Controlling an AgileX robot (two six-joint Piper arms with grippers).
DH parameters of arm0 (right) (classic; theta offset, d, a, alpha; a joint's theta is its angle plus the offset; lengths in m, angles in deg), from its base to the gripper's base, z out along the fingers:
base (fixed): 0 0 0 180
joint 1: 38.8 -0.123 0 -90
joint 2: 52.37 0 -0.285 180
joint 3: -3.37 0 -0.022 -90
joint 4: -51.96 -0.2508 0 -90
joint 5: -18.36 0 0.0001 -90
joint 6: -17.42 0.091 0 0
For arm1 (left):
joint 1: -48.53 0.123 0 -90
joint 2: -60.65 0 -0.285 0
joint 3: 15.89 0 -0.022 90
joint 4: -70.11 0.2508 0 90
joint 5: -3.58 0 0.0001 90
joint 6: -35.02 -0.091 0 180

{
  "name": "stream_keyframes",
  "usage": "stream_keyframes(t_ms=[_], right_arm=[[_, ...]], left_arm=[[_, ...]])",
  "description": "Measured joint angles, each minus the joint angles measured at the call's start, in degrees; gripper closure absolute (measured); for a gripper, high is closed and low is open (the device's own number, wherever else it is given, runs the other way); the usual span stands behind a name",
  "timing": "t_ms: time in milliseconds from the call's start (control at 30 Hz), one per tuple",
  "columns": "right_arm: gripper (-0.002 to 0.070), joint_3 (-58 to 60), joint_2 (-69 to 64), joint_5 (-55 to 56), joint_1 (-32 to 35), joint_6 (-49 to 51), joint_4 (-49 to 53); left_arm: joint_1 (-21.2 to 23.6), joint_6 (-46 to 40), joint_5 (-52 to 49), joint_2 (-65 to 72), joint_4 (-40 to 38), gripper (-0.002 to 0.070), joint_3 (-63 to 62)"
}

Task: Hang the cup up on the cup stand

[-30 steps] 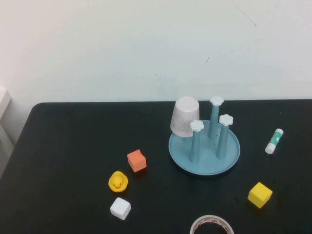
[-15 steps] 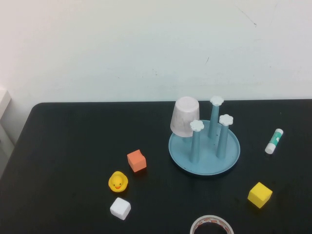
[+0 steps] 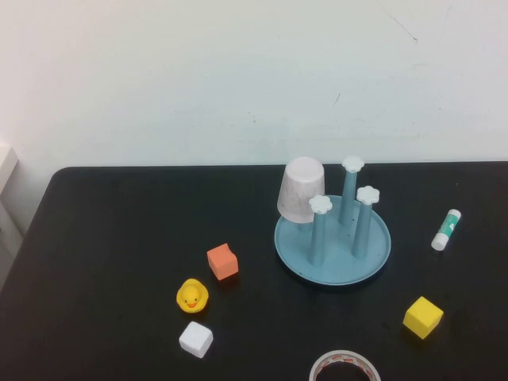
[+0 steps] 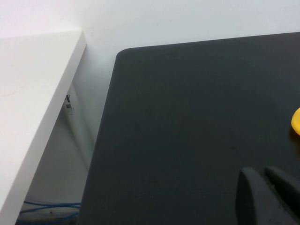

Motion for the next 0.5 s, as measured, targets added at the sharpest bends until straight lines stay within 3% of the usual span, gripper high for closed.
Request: stream_keyframes(t_ms=[500], right_arm=[[0.0678,0.0,0.0,0.0,0.0,-2.0,-0.4]], left_arm=[[0.0,0.0,0.0,0.0,0.0,0.0676,0.0]])
